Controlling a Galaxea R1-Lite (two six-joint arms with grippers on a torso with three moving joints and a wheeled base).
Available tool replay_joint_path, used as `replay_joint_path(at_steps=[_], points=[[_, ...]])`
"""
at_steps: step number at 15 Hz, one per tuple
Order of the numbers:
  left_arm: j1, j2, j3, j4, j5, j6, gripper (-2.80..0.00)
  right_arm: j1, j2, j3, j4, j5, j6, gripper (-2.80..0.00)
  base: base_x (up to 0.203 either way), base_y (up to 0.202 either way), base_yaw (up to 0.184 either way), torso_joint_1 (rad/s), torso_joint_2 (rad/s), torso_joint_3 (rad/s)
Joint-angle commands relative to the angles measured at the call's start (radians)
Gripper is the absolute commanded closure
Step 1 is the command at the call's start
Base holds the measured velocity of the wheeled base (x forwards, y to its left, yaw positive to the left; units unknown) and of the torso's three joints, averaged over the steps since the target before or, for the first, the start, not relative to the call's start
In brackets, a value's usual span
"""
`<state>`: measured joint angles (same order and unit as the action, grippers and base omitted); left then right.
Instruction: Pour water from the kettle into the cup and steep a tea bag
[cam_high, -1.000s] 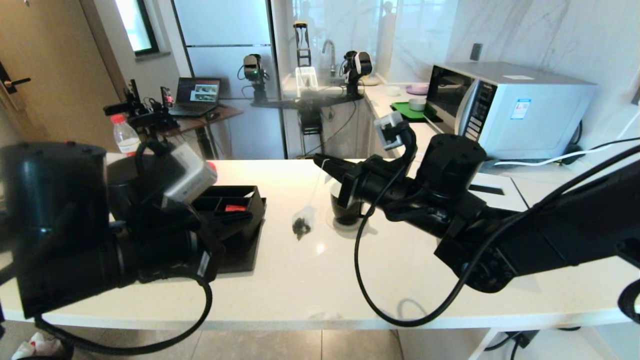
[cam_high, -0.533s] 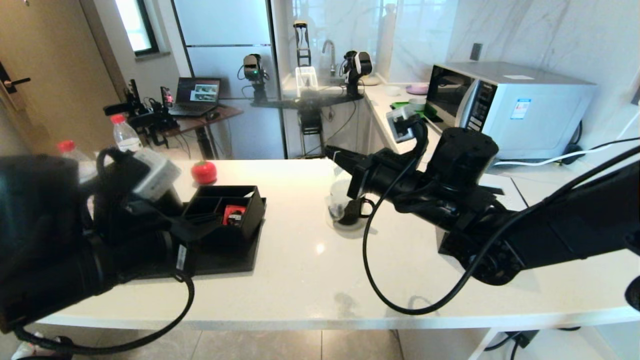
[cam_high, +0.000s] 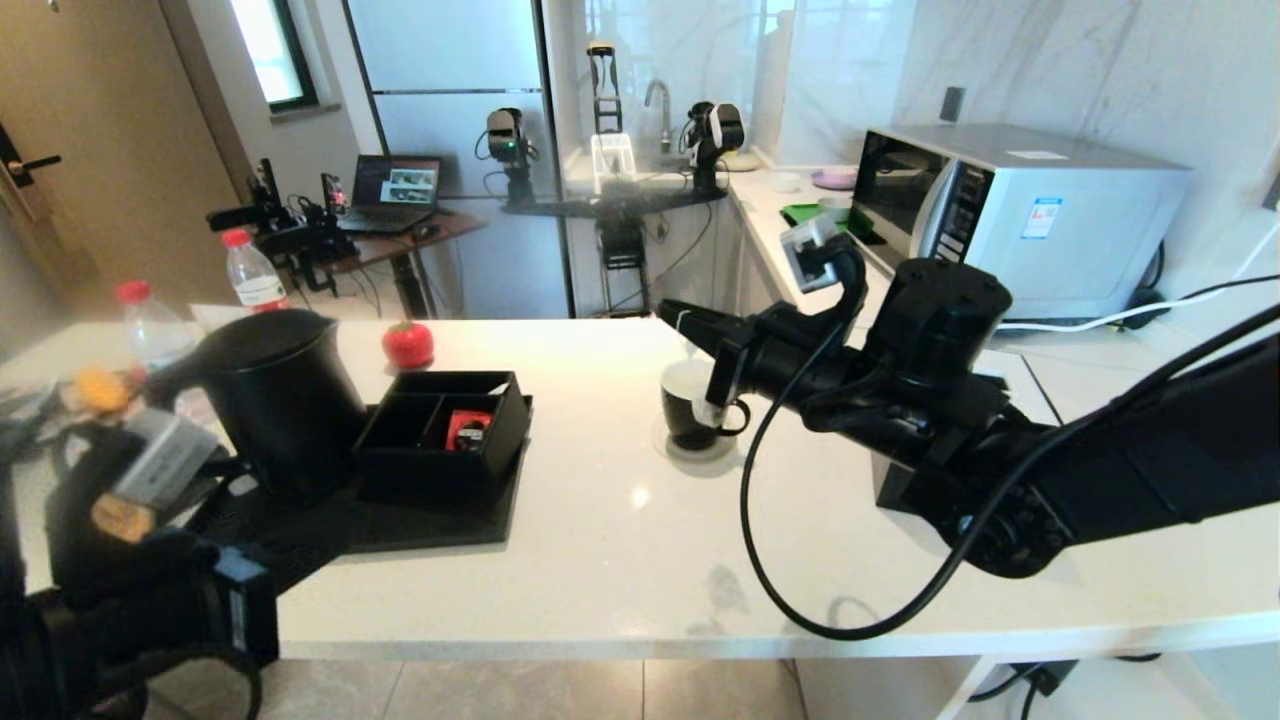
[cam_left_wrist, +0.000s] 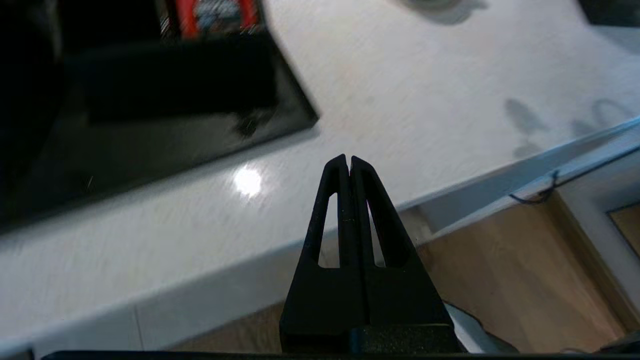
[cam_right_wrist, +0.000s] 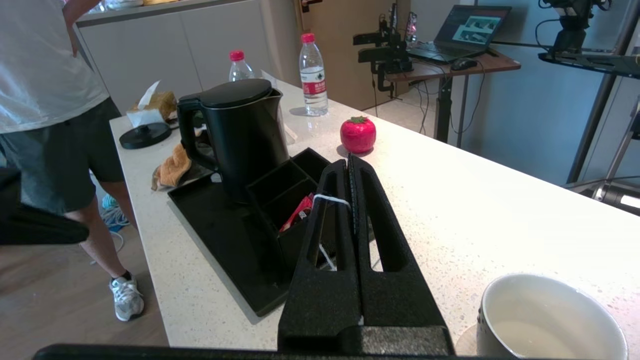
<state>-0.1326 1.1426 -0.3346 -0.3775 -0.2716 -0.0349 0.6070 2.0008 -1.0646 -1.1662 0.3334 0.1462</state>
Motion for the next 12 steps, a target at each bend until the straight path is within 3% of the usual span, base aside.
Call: replay_joint_path(at_steps=[1,4,6,9,12], points=[[0.058,-0.048,0.119,-0.051,0.002,-0.001,0.00,0.000,-0.011,0.011,-0.007,0.002,-0.003,0.00,0.000,0.000,0.000,0.000,0.00,0.000],[0.109,-0.099,0.320,-0.192,0.056,0.002,0.00,0.000,-0.032,0.042,-0.010,0.002,-0.005,0.00,0.000,0.000,0.000,0.000,0.00,0.000],[0.143,-0.152,0.335,-0.150,0.164,-0.015,0.00,-0.007,-0.042,0.052,-0.012,0.001,-0.005,0.00,0.000,0.000,0.000,0.000,0.00,0.000],[0.148,-0.220,0.335,-0.112,0.266,-0.019,0.00,-0.009,-0.039,0.054,-0.015,0.001,-0.005,0.00,0.000,0.000,0.000,0.000,0.00,0.000],[0.146,-0.324,0.335,-0.056,0.287,-0.015,0.00,-0.013,-0.028,0.045,-0.013,0.002,-0.006,0.00,0.000,0.000,0.000,0.000,0.00,0.000]])
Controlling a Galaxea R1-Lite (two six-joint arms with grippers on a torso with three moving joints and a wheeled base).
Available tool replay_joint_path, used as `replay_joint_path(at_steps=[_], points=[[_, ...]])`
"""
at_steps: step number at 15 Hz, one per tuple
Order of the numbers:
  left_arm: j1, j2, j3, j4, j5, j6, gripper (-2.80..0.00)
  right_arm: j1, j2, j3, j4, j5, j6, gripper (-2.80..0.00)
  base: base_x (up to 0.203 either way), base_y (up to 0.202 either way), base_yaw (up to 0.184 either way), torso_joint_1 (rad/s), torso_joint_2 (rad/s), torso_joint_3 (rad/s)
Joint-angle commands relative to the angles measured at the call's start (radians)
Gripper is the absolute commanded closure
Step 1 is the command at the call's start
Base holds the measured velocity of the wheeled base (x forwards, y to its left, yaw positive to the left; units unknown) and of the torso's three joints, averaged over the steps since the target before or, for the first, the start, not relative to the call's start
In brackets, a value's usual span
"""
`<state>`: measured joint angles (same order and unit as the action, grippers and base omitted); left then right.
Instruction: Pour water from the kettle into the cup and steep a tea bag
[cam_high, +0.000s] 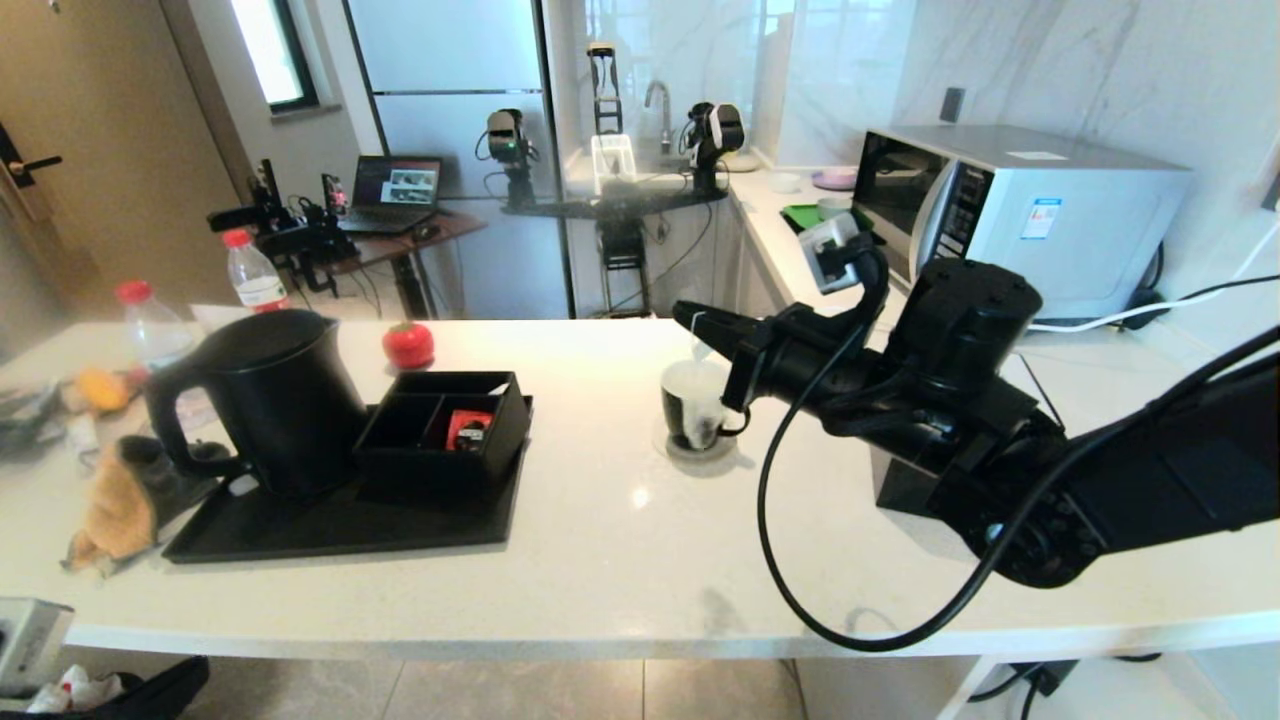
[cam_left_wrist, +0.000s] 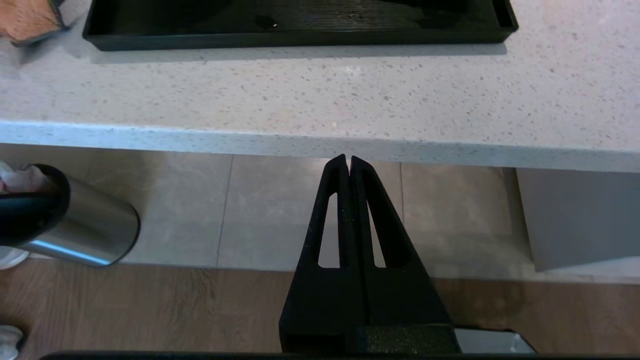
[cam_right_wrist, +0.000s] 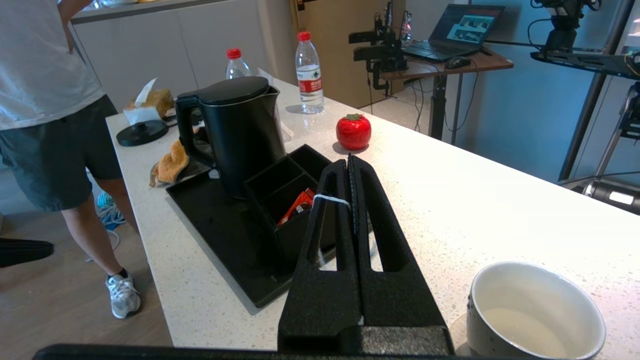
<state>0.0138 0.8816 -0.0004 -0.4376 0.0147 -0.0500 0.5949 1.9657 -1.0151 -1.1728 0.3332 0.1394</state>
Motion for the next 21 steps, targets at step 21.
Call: replay_joint_path(at_steps=[21], points=[[-0.114,-0.596,0.000,0.391,-0.045,0.010,0.00,-0.035,0.025,-0.008,-0.019,0.016,0.003,0.00,0.000,0.000,0.000,0.000,0.00,0.000]])
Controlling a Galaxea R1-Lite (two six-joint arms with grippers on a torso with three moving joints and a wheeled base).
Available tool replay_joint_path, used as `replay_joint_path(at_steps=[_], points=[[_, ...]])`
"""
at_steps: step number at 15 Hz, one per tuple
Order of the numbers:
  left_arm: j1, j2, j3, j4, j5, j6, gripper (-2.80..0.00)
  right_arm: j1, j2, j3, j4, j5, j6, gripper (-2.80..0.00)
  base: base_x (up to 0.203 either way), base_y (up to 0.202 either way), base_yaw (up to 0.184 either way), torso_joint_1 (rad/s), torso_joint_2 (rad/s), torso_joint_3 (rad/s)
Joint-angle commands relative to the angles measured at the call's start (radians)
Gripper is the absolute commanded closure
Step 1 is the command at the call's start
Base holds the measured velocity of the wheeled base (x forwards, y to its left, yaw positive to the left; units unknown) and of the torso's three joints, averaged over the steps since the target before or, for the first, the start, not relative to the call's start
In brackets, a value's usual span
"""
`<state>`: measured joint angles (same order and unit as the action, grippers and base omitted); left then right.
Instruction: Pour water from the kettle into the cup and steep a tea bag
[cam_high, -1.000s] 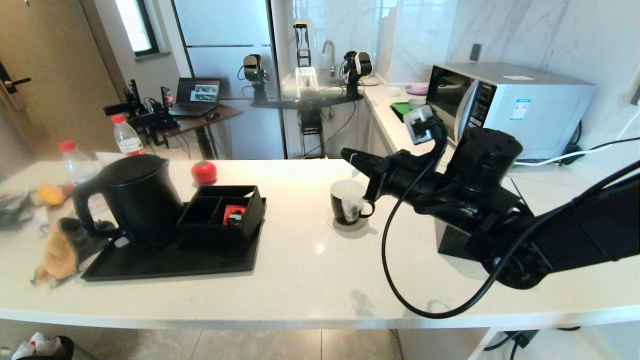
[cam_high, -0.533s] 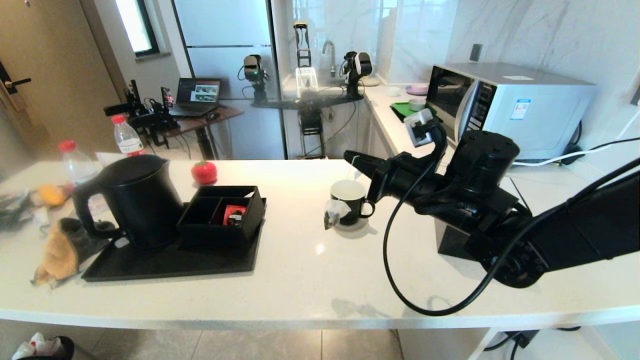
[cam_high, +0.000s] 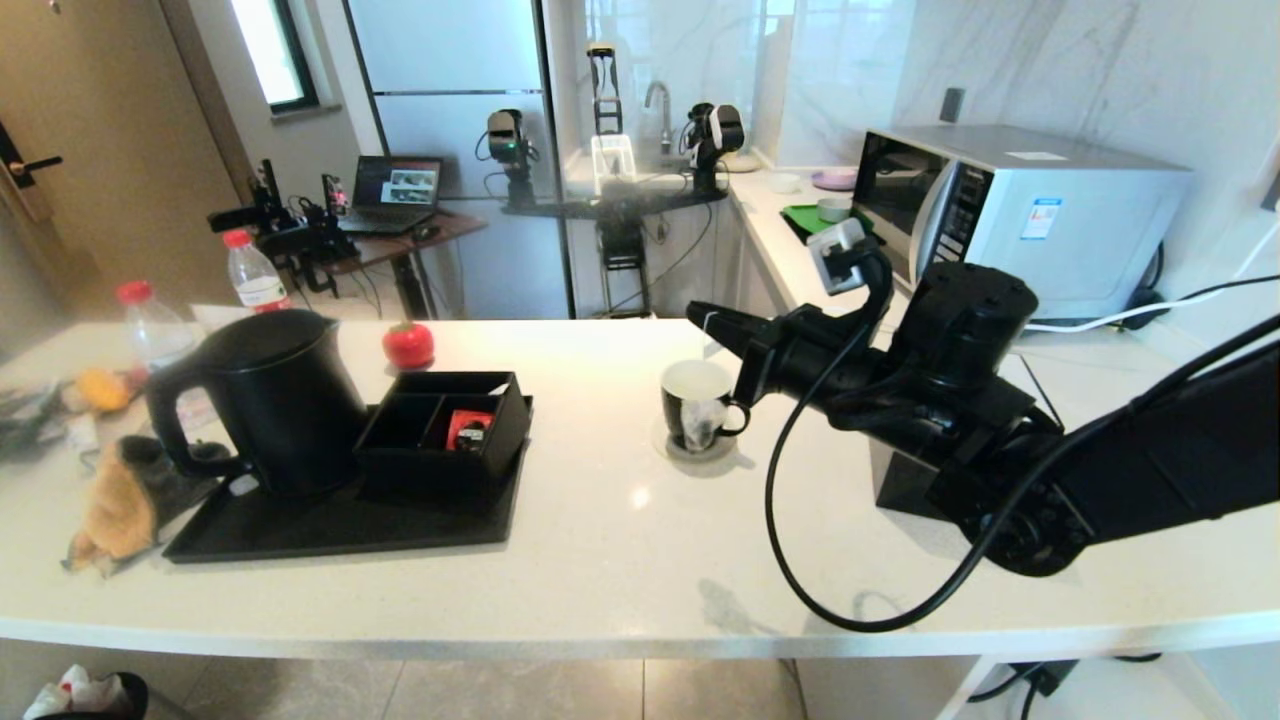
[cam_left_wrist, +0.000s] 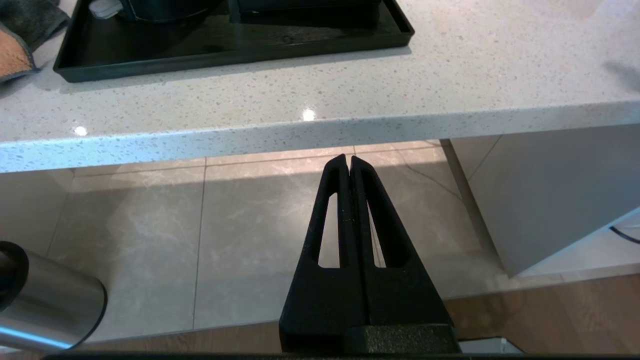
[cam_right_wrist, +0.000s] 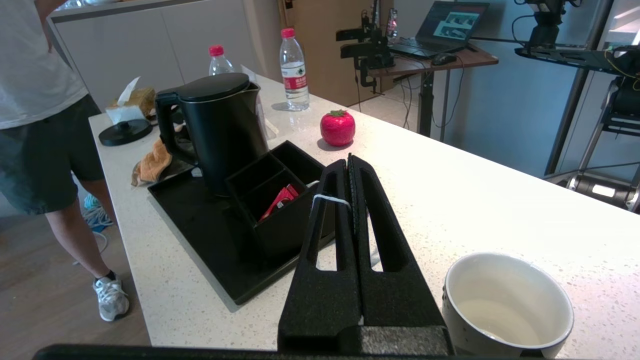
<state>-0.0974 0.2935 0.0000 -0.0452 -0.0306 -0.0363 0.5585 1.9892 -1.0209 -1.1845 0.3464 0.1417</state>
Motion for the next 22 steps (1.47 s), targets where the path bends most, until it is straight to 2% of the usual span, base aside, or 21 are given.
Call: replay_joint_path(at_steps=[1,2,3,5,10,13,19,20,22], points=[[-0.003,-0.008,0.000,0.000,0.000,-0.004,0.00,0.001,0.000,-0.005,-0.007,0.003,0.001,0.00,0.000,0.000,0.000,0.000,0.00,0.000],[-0.004,-0.008,0.000,-0.001,0.003,0.014,0.00,0.001,0.000,-0.008,-0.004,0.008,0.001,0.00,0.000,0.000,0.000,0.000,0.00,0.000],[-0.004,-0.008,0.000,0.021,0.025,0.068,0.00,0.001,-0.001,-0.008,-0.006,0.019,0.001,0.00,0.000,0.000,0.000,0.000,0.00,0.000],[-0.004,-0.008,0.000,0.030,0.026,0.106,0.00,0.001,-0.003,-0.008,-0.006,0.026,0.001,0.00,0.000,0.000,0.000,0.000,0.00,0.000],[-0.005,-0.008,0.000,0.051,0.001,0.124,0.00,0.001,0.000,-0.008,-0.009,0.029,0.001,0.00,0.000,0.000,0.000,0.000,0.00,0.000],[-0.004,-0.008,0.000,0.053,0.011,0.092,0.00,0.001,0.003,-0.021,-0.006,0.029,0.002,0.00,0.000,0.000,0.000,0.000,0.00,0.000],[-0.003,-0.008,0.000,0.052,0.011,0.092,0.00,-0.006,0.010,-0.068,0.005,0.028,0.004,0.00,0.000,0.000,0.000,0.000,0.00,0.000],[0.008,-0.008,0.000,0.051,0.011,0.091,0.00,-0.009,0.011,-0.077,0.003,0.028,0.004,0.00,0.000,0.000,0.000,0.000,0.00,0.000],[0.090,0.016,0.000,0.051,0.011,0.090,0.00,-0.015,0.011,-0.098,0.010,0.028,0.004,0.00,0.000,0.000,0.000,0.000,0.00,0.000]])
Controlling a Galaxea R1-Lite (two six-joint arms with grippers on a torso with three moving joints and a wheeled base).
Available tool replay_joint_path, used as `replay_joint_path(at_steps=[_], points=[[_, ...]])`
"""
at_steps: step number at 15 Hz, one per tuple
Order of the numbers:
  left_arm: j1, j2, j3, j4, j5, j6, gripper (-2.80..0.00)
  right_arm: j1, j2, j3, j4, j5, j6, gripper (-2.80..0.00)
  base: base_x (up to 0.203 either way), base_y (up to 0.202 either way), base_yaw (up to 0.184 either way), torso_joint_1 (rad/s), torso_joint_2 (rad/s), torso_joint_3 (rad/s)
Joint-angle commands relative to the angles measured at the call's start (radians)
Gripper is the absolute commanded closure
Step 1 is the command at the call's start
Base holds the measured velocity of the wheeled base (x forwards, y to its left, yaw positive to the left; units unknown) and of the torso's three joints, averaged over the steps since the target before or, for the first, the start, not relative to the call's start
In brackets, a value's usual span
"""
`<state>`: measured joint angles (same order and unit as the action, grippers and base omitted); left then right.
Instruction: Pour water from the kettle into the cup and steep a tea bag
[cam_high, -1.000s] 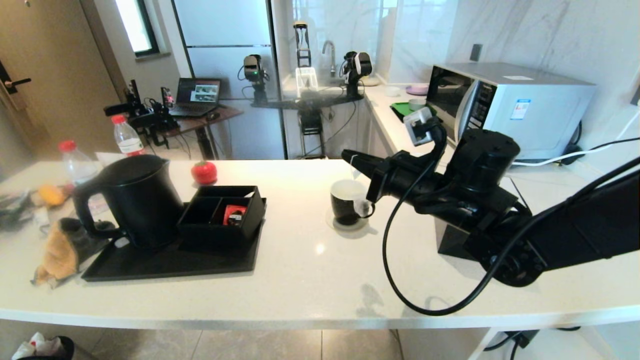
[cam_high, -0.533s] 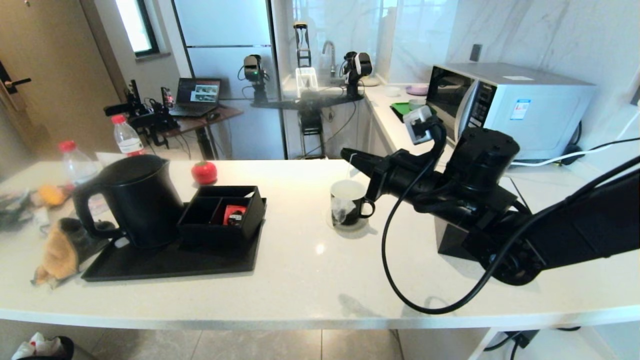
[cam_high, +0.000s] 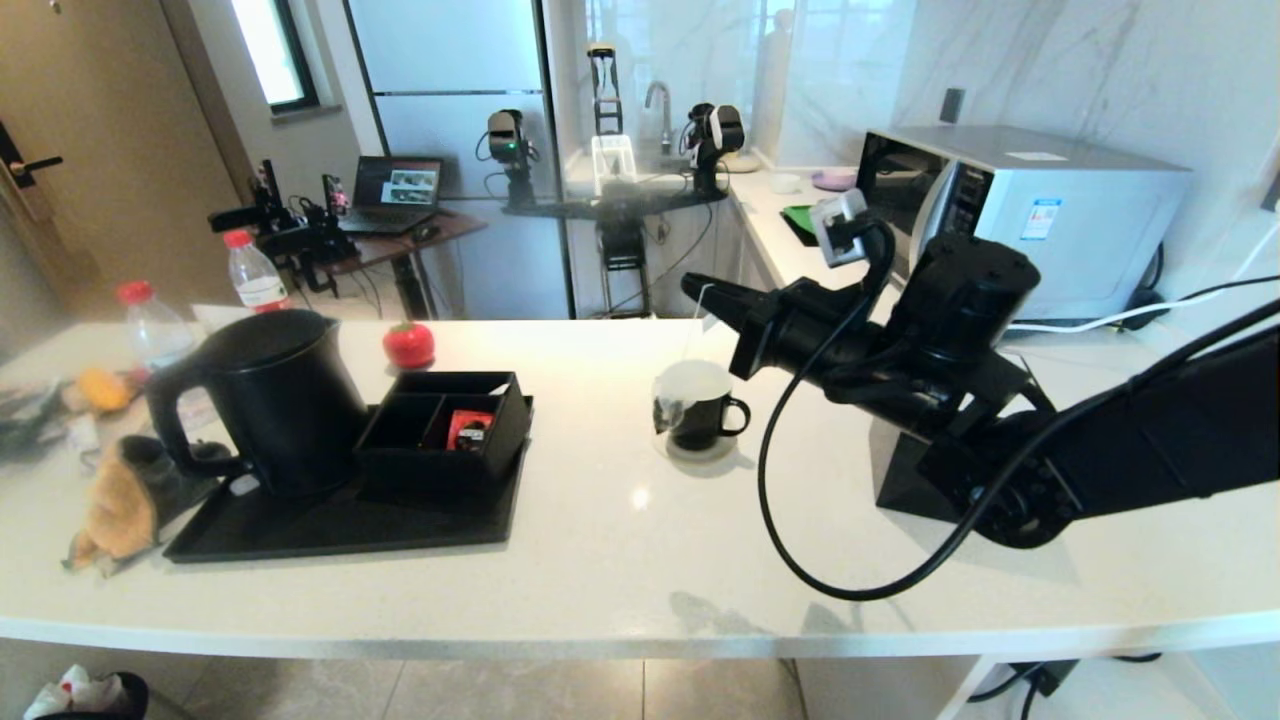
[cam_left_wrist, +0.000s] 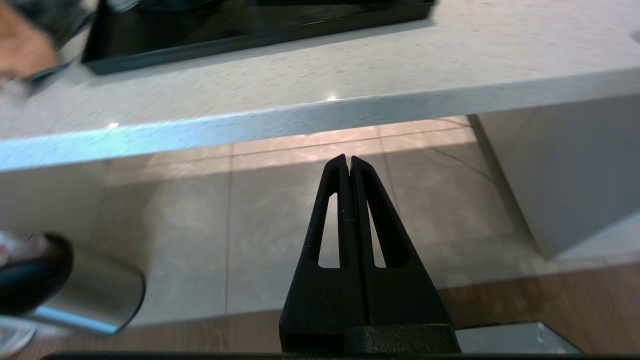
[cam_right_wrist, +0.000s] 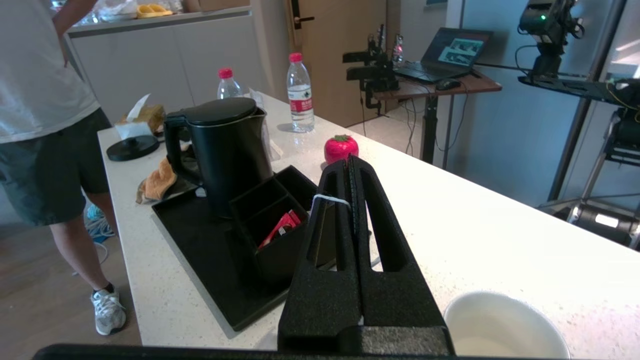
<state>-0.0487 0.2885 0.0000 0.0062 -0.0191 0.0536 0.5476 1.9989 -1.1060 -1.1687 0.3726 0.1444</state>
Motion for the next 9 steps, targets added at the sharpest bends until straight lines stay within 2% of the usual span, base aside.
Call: replay_joint_path(at_steps=[1,2,5,9], points=[[0.083,0.043,0.000,0.000,-0.001,0.000,0.00,-0.007,0.003,-0.037,0.003,0.002,0.001,0.00,0.000,0.000,0.000,0.000,0.00,0.000],[0.113,0.057,0.000,0.000,-0.001,0.000,0.00,-0.013,0.004,-0.069,0.024,0.002,0.001,0.00,0.000,0.000,0.000,0.000,0.00,0.000],[0.114,-0.015,0.000,0.001,0.000,0.000,0.00,-0.035,0.027,-0.174,0.078,0.002,0.001,0.00,0.000,0.000,0.000,0.000,0.00,0.000],[0.115,-0.019,0.000,0.001,-0.001,-0.003,0.00,-0.077,0.069,-0.254,0.119,0.002,0.001,0.00,0.000,0.000,0.000,0.000,0.00,0.000]])
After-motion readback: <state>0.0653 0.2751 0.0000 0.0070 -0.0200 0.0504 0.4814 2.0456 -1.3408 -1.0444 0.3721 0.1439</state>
